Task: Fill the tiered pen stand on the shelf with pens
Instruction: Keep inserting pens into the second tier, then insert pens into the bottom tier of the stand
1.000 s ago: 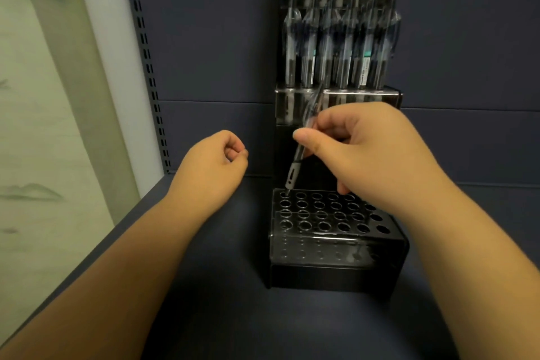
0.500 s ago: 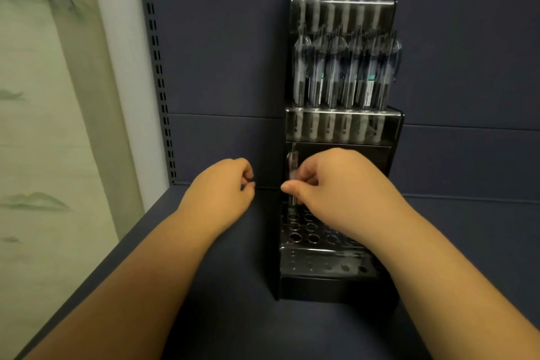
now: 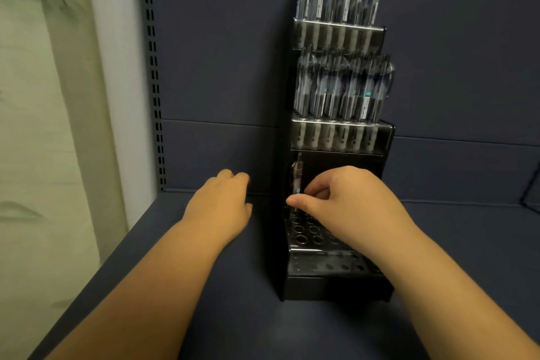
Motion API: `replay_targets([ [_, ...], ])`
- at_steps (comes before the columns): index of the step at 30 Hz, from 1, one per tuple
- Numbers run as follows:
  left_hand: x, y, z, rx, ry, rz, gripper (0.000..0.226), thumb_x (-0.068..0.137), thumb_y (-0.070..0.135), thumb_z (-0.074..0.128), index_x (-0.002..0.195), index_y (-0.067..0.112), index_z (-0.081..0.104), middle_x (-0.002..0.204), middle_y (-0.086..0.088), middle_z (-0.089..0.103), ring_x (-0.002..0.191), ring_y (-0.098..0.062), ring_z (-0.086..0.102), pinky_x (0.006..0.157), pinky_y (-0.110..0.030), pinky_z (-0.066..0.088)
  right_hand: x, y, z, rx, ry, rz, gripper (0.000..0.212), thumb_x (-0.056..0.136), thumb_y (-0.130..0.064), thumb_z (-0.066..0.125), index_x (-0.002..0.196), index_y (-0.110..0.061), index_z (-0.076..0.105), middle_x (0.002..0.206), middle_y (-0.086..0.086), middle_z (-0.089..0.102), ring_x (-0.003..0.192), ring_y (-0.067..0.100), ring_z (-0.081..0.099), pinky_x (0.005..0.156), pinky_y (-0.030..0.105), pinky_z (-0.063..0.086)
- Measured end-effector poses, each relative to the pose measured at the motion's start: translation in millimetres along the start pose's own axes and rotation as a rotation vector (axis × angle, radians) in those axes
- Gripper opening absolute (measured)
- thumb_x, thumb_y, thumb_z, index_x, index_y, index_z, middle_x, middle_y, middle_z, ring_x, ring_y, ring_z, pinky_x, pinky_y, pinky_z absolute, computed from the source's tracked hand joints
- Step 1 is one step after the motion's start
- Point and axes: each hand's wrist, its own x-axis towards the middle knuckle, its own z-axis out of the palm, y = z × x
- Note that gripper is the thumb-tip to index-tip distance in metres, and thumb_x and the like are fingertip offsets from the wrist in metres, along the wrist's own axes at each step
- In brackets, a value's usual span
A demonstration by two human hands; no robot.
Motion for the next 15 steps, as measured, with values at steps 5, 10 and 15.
replay_targets([
  [5, 1.2, 0.4, 1.2, 0.007, -0.007, -0.005, 0.042, 0.097, 0.032, 0.059, 0.136, 0.022, 0.05, 0.125, -0.004, 0.054, 0.11, -0.024, 0.056, 0.085, -0.034, 0.049, -14.4, 14.6, -7.4, 0.001, 0.073, 0.04, 0.032, 0.09, -0.063, 0.061, 0.104, -0.037, 0.073, 0.08, -0.017, 0.07, 0.076, -0.003, 0.063, 0.071, 0.022, 0.057],
  [10, 3.1, 0.9, 4.2, -0.027, -0.04, -0.055, 0.037, 0.096, 0.028, 0.06, 0.131, 0.021, 0.056, 0.119, -0.005, 0.056, 0.105, -0.027, 0.058, 0.086, -0.041, 0.052, -27.5, 25.4, -11.7, -0.002, 0.097, 0.035, 0.024, 0.093, -0.06, 0.059, 0.095, -0.039, 0.071, 0.076, -0.017, 0.069, 0.073, -0.002, 0.063, 0.066, 0.021, 0.056],
  [15, 0.6, 4.4, -5.9, -0.019, 0.008, -0.134, 0.032, 0.092, 0.027, 0.061, 0.123, 0.022, 0.061, 0.118, -0.008, 0.064, 0.103, -0.031, 0.062, 0.086, -0.045, 0.054, -45.6, 63.9, -25.8, -0.015, 0.137, 0.06, 0.022, 0.093, -0.056, 0.061, 0.09, -0.036, 0.071, 0.075, -0.02, 0.067, 0.074, -0.002, 0.061, 0.066, 0.023, 0.053],
])
